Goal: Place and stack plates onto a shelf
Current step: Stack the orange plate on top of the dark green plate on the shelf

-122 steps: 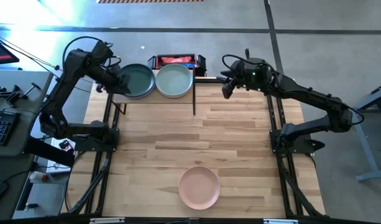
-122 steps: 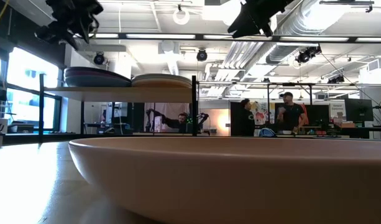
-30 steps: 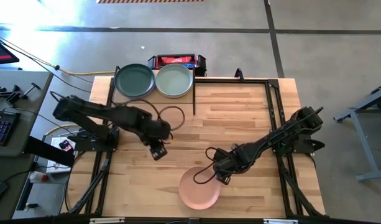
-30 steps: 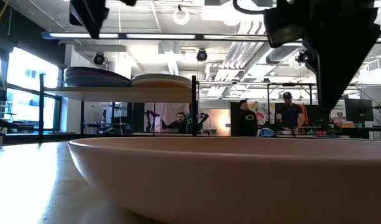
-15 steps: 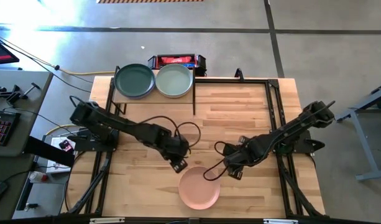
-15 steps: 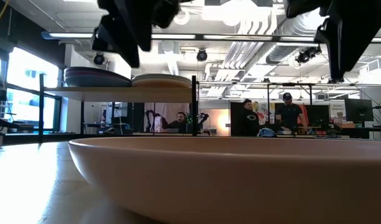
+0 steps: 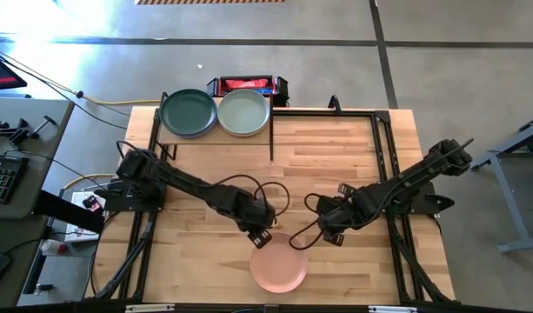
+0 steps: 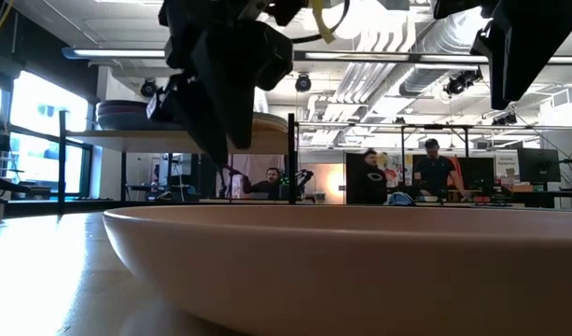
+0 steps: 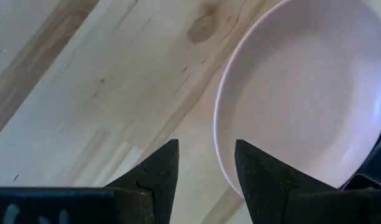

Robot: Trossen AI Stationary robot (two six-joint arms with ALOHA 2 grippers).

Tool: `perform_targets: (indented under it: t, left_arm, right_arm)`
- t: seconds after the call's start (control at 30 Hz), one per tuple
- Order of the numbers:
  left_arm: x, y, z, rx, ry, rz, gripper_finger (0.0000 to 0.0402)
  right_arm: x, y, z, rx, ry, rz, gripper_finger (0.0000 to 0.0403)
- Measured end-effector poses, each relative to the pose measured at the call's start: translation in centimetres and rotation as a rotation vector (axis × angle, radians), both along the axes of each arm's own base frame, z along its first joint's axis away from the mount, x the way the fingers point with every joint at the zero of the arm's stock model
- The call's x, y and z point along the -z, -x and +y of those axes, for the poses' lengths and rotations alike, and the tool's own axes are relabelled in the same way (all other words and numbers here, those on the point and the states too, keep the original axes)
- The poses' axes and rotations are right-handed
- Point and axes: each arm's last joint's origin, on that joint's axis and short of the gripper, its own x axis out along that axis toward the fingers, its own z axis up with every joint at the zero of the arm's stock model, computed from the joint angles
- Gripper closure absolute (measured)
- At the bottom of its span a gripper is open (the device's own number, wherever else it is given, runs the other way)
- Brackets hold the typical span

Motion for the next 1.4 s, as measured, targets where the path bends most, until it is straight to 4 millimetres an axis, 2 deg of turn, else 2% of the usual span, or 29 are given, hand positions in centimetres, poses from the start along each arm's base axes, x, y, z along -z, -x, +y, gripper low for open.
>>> perform_targets:
  t: [0.37, 0.6, 0.93, 1.23, 1.4]
  left_arm:
    - [2.6, -1.3, -1.5, 0.033, 0.017, -0.028, 0.0257]
    - [4.1, -1.6, -1.6, 0.017, 0.006, 0.004, 0.0257]
    - [4.3, -2.0, -1.8, 0.024, 0.032, -0.026, 0.0257]
    - [5.8, -2.4, -2.2, 0.025, 0.059, -0.013, 0.0257]
    - [5.8, -2.5, -2.2, 0.012, 0.064, -0.017, 0.028]
  right_arm:
    - [0.0, 0.0, 0.0, 0.006, 0.001, 0.004, 0.0263]
    - [0.0, 0.0, 0.0, 0.008, 0.0, 0.003, 0.0263]
    - [0.0, 0.0, 0.0, 0.006, 0.0, 0.003, 0.0263]
    - [0.0, 0.1, -0.1, 0.006, 0.005, 0.011, 0.0263]
    - [0.0, 0.1, -0.1, 0.002, 0.014, 0.009, 0.0263]
